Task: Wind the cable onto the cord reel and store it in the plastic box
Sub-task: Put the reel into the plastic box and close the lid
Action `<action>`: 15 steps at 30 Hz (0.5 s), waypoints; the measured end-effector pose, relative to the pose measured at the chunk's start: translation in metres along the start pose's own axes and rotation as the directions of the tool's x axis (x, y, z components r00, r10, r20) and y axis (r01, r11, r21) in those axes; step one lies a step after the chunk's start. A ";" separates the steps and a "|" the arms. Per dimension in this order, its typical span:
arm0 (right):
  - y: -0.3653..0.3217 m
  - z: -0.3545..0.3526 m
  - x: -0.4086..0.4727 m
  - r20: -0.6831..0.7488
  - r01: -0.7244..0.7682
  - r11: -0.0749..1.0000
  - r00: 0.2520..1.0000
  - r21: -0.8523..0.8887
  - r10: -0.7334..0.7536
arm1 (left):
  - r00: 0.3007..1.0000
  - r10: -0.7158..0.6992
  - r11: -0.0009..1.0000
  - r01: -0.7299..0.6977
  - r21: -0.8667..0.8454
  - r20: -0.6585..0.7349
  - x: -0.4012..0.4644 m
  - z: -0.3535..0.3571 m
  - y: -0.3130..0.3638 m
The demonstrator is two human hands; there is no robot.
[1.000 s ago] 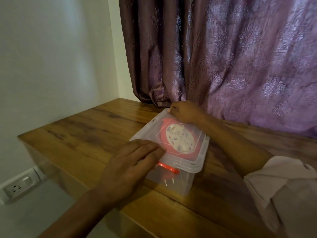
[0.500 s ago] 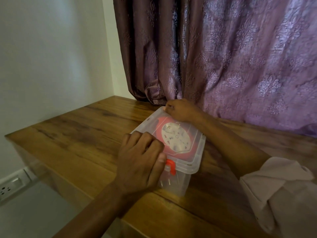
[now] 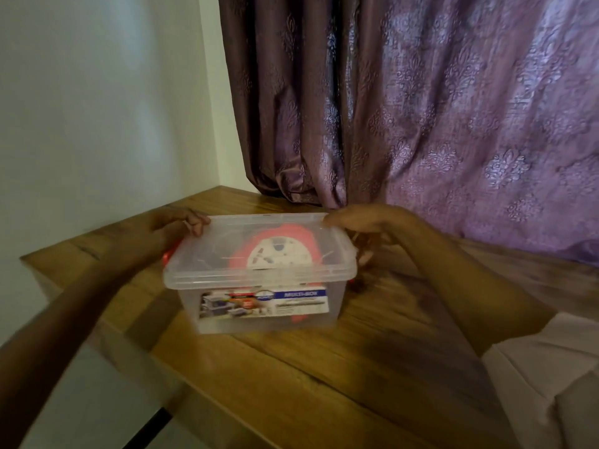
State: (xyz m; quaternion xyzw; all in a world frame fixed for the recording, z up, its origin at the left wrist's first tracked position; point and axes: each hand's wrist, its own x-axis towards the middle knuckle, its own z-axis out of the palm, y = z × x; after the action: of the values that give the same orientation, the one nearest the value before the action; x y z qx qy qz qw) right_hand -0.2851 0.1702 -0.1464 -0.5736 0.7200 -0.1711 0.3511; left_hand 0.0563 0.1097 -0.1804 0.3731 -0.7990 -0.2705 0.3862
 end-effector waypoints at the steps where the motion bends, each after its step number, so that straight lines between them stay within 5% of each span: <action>1: 0.003 0.008 -0.006 0.065 0.004 0.993 0.998 0.117 -0.011 | 0.996 -0.064 0.994 0.059 0.094 0.055 0.009 -0.011 0.004; 4: 0.002 0.034 -0.007 0.045 0.020 0.957 0.998 0.291 -0.035 | 0.954 -0.248 0.876 0.148 0.458 0.166 0.024 -0.015 0.038; 7: -0.005 0.055 0.002 -0.034 0.049 0.928 0.999 0.369 -0.040 | 0.897 -0.305 0.835 0.091 0.543 0.319 0.019 0.026 0.082; 10: -0.015 0.065 0.008 -0.167 0.104 0.937 0.985 0.334 -0.049 | 0.848 -0.229 0.779 -0.134 0.613 0.477 0.002 0.088 0.103; 15: -0.025 0.055 0.009 -0.319 0.070 0.998 0.946 0.005 -0.065 | 0.893 -0.011 0.742 -0.294 0.602 0.450 -0.010 0.105 0.102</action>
State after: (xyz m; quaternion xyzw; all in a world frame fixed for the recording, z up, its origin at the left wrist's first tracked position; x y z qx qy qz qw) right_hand -0.2299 0.1633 -0.1708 -0.5600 0.7457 -0.2792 0.2289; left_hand -0.0648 0.1916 -0.1694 0.3527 -0.9332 -0.0165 0.0670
